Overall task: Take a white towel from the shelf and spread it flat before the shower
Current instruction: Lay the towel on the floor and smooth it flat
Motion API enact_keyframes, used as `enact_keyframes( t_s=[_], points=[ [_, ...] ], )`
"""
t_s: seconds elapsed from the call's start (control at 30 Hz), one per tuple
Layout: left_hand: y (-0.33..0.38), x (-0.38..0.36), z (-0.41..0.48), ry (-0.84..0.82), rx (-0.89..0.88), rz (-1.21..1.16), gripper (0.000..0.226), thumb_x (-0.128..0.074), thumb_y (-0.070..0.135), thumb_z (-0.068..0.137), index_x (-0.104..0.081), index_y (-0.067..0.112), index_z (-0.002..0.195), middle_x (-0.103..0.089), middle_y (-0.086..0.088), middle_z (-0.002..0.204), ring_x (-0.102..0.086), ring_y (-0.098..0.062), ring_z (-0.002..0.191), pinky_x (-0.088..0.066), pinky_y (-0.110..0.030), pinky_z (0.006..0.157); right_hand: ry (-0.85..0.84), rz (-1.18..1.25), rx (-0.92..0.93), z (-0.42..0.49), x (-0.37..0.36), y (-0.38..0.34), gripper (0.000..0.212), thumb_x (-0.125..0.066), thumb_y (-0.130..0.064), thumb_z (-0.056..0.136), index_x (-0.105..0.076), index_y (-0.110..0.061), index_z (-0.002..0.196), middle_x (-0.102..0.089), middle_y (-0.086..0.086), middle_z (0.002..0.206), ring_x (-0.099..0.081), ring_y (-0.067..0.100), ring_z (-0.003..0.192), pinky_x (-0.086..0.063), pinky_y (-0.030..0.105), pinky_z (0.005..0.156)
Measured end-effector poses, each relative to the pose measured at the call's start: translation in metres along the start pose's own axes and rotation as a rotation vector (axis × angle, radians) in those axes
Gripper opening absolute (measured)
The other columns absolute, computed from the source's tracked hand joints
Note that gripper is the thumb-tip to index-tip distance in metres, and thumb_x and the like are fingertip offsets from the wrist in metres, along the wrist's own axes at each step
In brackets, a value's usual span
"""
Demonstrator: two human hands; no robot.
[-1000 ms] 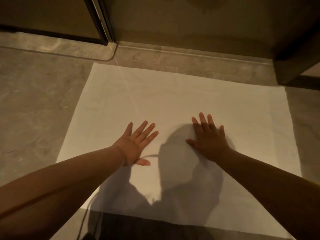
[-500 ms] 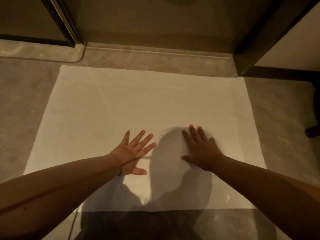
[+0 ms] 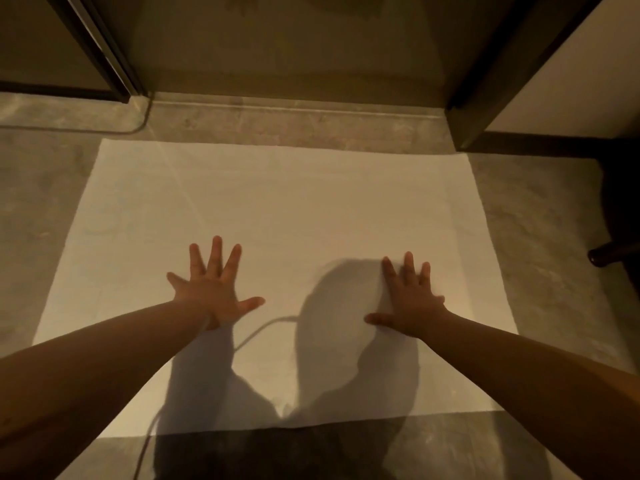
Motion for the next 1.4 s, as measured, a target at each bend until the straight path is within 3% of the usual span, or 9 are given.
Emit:
enact_keyframes(
  t_s=[0.77, 0.9, 1.0, 1.1, 1.23, 1.4],
  points=[
    [-0.008, 0.021, 0.005, -0.029, -0.066, -0.075, 0.106, -0.046, 0.077, 0.075, 0.021, 0.034, 0.145, 0.033, 0.000, 0.153, 0.025, -0.037, 0.140, -0.012, -0.070, 0.106, 0.005, 0.005, -0.016, 0.005, 0.002, -0.005, 0.124, -0.065, -0.072, 0.064, 0.018, -0.030, 0.146, 0.027, 0.007, 0.154, 0.022, 0.043, 0.138, -0.028, 0.070, 0.101],
    [-0.006, 0.024, 0.001, 0.088, -0.133, 0.001, 0.099, -0.037, 0.077, 0.078, 0.018, 0.031, 0.147, 0.029, -0.002, 0.155, 0.021, -0.032, 0.143, -0.013, -0.063, 0.109, 0.089, 0.029, 0.049, 0.003, 0.007, -0.014, 0.119, -0.058, -0.078, 0.065, 0.014, -0.029, 0.147, 0.025, 0.005, 0.155, 0.020, 0.037, 0.141, -0.024, 0.070, 0.101],
    [0.010, 0.019, -0.011, 0.202, -0.334, 0.195, 0.094, -0.023, 0.079, 0.079, 0.029, 0.032, 0.142, 0.035, -0.002, 0.152, 0.033, -0.031, 0.137, -0.002, -0.061, 0.111, 0.182, -0.029, 0.202, 0.002, 0.014, -0.037, 0.115, -0.047, -0.084, 0.065, 0.014, -0.031, 0.147, 0.024, 0.004, 0.156, 0.017, 0.033, 0.143, -0.022, 0.066, 0.104],
    [0.025, 0.004, -0.018, 0.180, -0.477, 0.388, 0.094, -0.014, 0.081, 0.078, 0.038, 0.030, 0.137, 0.041, -0.003, 0.148, 0.040, -0.033, 0.132, 0.003, -0.063, 0.108, 0.097, -0.124, 0.317, 0.006, 0.009, -0.056, 0.115, -0.052, -0.081, 0.066, 0.016, -0.034, 0.147, 0.025, 0.002, 0.156, 0.021, 0.031, 0.142, -0.017, 0.065, 0.108],
    [0.027, -0.007, -0.011, 0.088, -0.446, 0.420, 0.096, -0.012, 0.085, 0.074, 0.042, 0.031, 0.132, 0.044, -0.003, 0.144, 0.037, -0.034, 0.134, -0.003, -0.065, 0.108, 0.017, -0.250, 0.358, 0.008, 0.000, -0.062, 0.120, -0.057, -0.077, 0.066, 0.021, -0.032, 0.145, 0.029, 0.005, 0.154, 0.027, 0.033, 0.139, -0.009, 0.069, 0.106],
    [0.026, -0.008, -0.006, 0.114, -0.456, 0.417, 0.095, 0.004, 0.087, 0.065, 0.051, 0.030, 0.124, 0.048, -0.004, 0.141, 0.042, -0.034, 0.129, -0.001, -0.065, 0.106, 0.025, -0.242, 0.348, 0.011, 0.002, -0.060, 0.118, -0.053, -0.079, 0.067, 0.025, -0.034, 0.143, 0.032, 0.004, 0.153, 0.029, 0.032, 0.139, -0.005, 0.068, 0.107]
  ],
)
Point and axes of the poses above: each hand's wrist, its own z-axis towards the middle knuckle, its own x-axis out of the back of the hand, y = z × x, the point moved 7 cm from there along z, towards the middle knuckle
